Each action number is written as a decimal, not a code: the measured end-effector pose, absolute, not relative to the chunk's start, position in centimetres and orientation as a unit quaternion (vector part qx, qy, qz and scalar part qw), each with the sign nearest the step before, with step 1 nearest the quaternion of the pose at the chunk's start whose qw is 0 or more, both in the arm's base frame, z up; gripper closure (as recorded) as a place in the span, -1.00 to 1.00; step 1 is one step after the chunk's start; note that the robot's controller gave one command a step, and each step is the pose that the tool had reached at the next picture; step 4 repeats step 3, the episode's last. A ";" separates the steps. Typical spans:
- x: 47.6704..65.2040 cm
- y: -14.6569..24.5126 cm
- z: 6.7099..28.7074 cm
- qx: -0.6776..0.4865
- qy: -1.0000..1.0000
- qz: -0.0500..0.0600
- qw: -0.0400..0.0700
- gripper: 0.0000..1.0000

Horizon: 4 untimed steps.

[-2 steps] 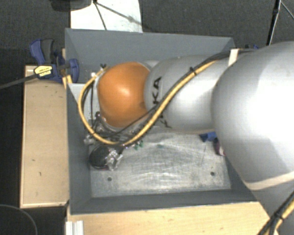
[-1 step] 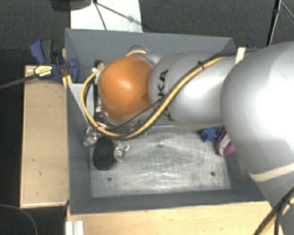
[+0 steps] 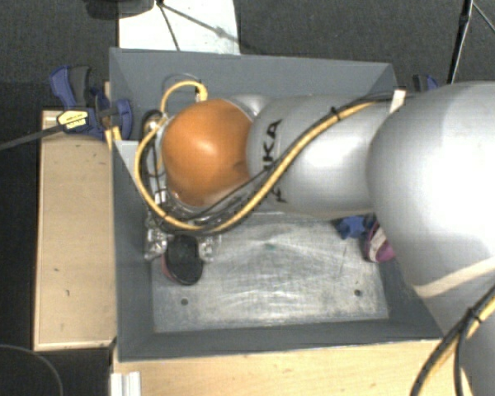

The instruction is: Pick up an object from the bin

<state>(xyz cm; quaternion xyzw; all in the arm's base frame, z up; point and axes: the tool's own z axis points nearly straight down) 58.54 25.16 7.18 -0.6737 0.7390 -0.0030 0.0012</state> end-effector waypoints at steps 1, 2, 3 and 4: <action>58.6 25.1 7.3 -0.671 0.742 0.000 0.001 -1.00; 58.7 25.2 7.4 -0.669 0.744 0.000 0.002 1.00; 58.9 25.3 14.8 -0.664 0.748 -0.001 0.005 1.00; 58.9 25.3 14.8 -0.664 0.748 -0.001 0.005 1.00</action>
Offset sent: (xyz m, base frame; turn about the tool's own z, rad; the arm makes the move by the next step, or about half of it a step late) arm 0.0000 0.0000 0.0000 0.0000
